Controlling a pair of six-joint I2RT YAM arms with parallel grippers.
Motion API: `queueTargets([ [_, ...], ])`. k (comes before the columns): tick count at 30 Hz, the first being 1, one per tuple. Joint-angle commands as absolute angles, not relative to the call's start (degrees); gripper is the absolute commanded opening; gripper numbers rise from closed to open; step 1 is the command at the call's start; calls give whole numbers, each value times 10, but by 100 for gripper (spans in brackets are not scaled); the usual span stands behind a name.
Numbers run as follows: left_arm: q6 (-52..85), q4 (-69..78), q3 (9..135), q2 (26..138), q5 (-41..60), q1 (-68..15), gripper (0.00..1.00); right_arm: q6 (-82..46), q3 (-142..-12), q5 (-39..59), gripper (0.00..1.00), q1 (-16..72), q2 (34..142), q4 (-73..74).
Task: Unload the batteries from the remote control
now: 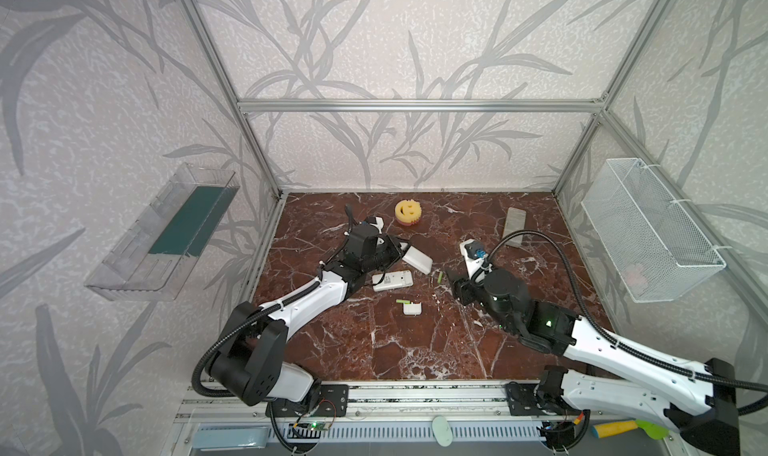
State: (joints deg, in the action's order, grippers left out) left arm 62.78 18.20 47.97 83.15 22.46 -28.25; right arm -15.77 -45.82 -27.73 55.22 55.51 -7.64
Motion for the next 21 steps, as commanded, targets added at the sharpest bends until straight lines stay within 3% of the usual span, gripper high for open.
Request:
queueTargets([
  [1,632,339,460,850,284,-280,0,-317,-454,-168,71,516,557,-109],
  [12,684,573,420,893,365,-281,0,-465,-442,-20,71,410,611,-21],
  [21,726,641,427,933,403,-281,0,-485,-428,-1,69,403,628,19],
])
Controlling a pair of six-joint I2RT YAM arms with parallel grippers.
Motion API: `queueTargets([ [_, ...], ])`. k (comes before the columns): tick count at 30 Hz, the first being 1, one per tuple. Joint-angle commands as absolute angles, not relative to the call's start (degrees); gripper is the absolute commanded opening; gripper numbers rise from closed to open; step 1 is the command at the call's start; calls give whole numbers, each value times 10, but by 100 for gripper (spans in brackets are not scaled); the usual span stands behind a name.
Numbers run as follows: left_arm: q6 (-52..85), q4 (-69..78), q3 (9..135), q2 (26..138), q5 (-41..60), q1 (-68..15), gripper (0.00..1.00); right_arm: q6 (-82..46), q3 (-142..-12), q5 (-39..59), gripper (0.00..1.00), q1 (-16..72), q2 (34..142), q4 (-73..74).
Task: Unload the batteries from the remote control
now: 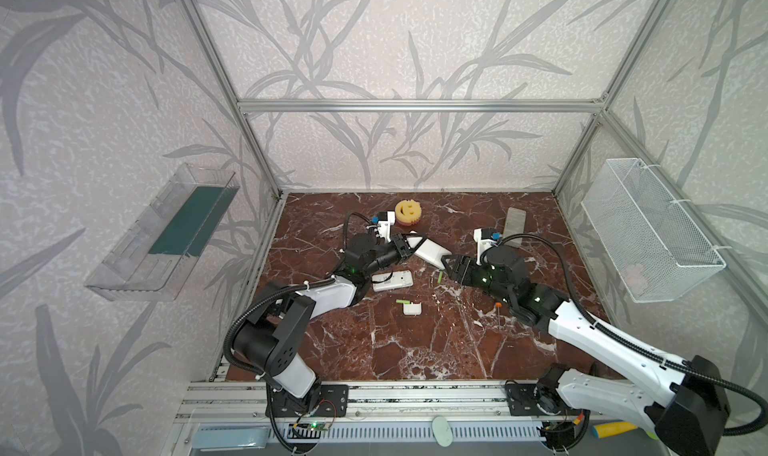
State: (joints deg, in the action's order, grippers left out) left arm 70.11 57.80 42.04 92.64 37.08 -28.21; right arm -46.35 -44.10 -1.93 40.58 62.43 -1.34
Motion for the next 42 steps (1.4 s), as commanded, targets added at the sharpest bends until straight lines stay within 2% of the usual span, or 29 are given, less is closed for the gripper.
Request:
queueTargets([
  [1,728,645,429,936,406,-282,0,-491,-422,3,69,400,630,30],
  [6,739,662,441,948,416,-286,0,-517,-393,28,63,386,644,81],
  [15,713,627,430,919,412,-287,0,-503,-412,55,31,383,680,97],
  [19,695,588,436,908,415,-287,0,-509,-392,55,26,382,676,121],
  [22,679,547,440,896,410,-288,0,-512,-394,70,27,380,682,122],
  [26,661,518,443,883,401,-289,0,-523,-392,83,43,376,688,134],
  [34,653,488,449,872,396,-290,0,-557,-383,107,44,355,706,175],
  [35,652,485,449,871,396,-290,0,-560,-383,109,47,354,708,178],
  [37,651,481,452,870,398,-290,0,-568,-381,114,61,352,712,184],
  [38,650,479,453,869,397,-290,0,-570,-381,118,63,351,714,187],
  [40,649,475,453,866,396,-291,0,-573,-381,124,62,350,720,193],
  [42,647,471,453,863,395,-291,0,-576,-380,126,55,349,723,200],
])
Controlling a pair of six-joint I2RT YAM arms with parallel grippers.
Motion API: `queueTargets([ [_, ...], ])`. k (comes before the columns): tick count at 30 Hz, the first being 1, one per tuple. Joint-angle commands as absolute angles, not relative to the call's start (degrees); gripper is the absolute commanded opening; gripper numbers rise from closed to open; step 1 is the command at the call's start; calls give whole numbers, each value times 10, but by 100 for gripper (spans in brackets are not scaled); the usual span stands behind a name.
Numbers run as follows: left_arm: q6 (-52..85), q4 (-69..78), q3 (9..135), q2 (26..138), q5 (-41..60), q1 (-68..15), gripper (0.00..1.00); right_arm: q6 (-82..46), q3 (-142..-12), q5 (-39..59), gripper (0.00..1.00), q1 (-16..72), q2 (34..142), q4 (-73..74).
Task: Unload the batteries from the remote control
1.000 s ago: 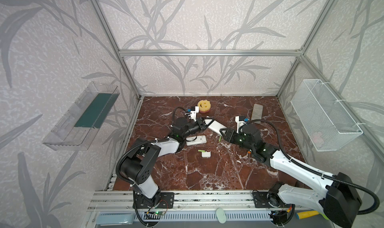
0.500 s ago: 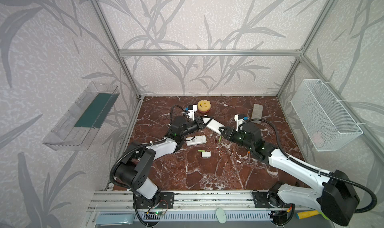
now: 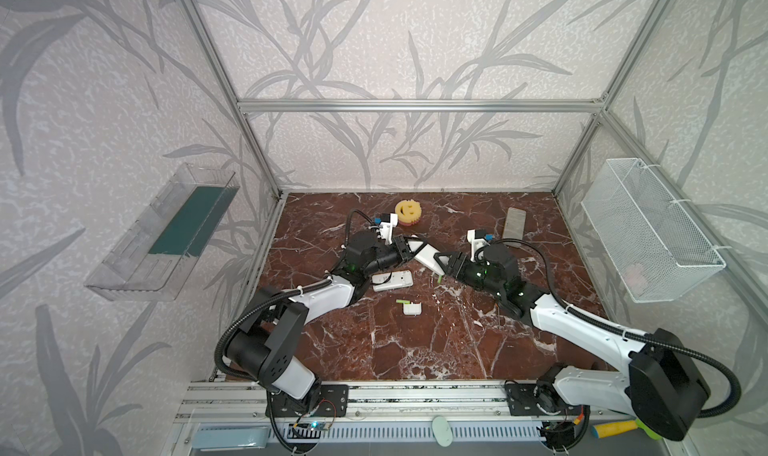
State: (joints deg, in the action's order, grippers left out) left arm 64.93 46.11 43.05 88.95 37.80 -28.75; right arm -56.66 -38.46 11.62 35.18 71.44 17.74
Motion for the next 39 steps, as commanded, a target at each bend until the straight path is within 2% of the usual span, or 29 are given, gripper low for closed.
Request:
queueTargets([
  [1,645,467,453,860,393,-291,0,-579,-378,128,51,348,724,203],
  [7,622,431,457,842,387,-290,0,-590,-371,134,35,344,713,208],
  [10,614,419,456,838,381,-290,0,-589,-367,130,33,343,700,202],
  [11,614,418,455,837,380,-290,0,-589,-367,129,37,342,696,198],
  [14,616,421,454,839,377,-290,0,-591,-367,134,57,343,690,194],
  [16,618,423,453,838,374,-289,0,-589,-367,141,61,343,692,193],
  [24,615,424,453,825,360,-288,0,-601,-352,159,58,343,707,210],
  [27,607,404,449,815,352,-287,0,-598,-352,163,65,343,703,210],
  [30,603,388,448,807,350,-286,0,-595,-350,170,67,343,700,216],
  [37,607,387,446,809,339,-283,0,-599,-354,197,67,347,703,218],
  [39,609,388,450,810,340,-282,0,-599,-351,199,63,350,702,215],
])
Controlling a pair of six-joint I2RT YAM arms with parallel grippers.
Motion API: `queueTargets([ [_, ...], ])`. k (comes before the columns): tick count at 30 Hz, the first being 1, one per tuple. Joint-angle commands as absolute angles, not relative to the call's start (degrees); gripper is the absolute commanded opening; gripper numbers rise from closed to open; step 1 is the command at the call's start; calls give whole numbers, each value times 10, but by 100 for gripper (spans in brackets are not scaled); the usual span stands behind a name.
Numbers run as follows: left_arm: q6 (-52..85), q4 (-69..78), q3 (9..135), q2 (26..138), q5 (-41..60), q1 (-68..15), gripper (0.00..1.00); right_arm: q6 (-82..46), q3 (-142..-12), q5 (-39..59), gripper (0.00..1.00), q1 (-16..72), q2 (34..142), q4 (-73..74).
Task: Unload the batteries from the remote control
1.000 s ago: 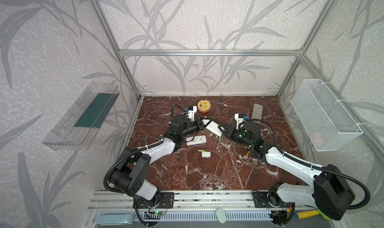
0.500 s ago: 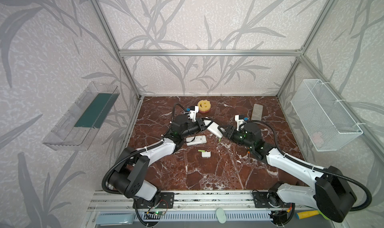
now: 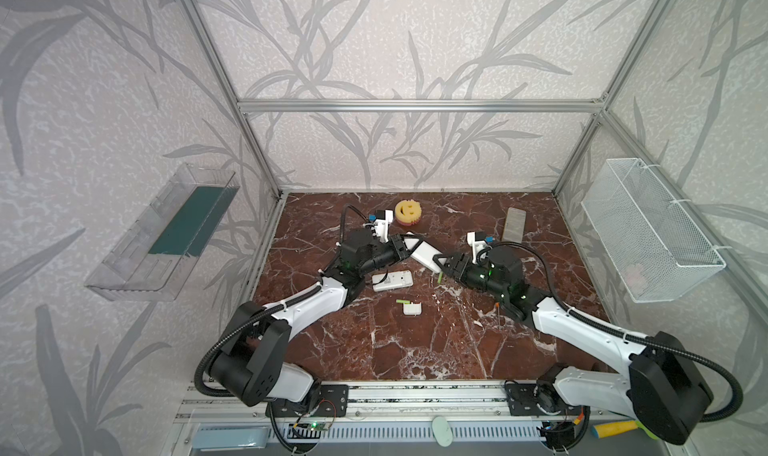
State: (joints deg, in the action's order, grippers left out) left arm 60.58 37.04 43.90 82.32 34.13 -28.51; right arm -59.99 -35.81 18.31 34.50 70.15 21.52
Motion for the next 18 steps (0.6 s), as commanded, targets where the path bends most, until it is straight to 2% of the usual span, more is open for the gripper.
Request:
queueTargets([
  [1,609,388,450,810,339,-281,0,-599,-348,199,59,350,701,214],
  [4,609,387,449,807,335,-279,0,-603,-336,194,43,350,694,215],
  [6,608,384,448,803,334,-277,0,-605,-329,189,38,350,688,214],
  [10,604,377,443,796,331,-274,0,-603,-329,185,40,350,683,208],
  [13,605,377,439,793,328,-273,0,-602,-335,186,55,350,686,205],
  [14,605,377,438,793,327,-273,0,-603,-337,187,57,350,687,205],
  [16,605,377,438,794,327,-273,0,-602,-339,190,55,350,690,204],
  [18,604,378,440,794,328,-273,0,-602,-340,192,47,350,691,204],
])
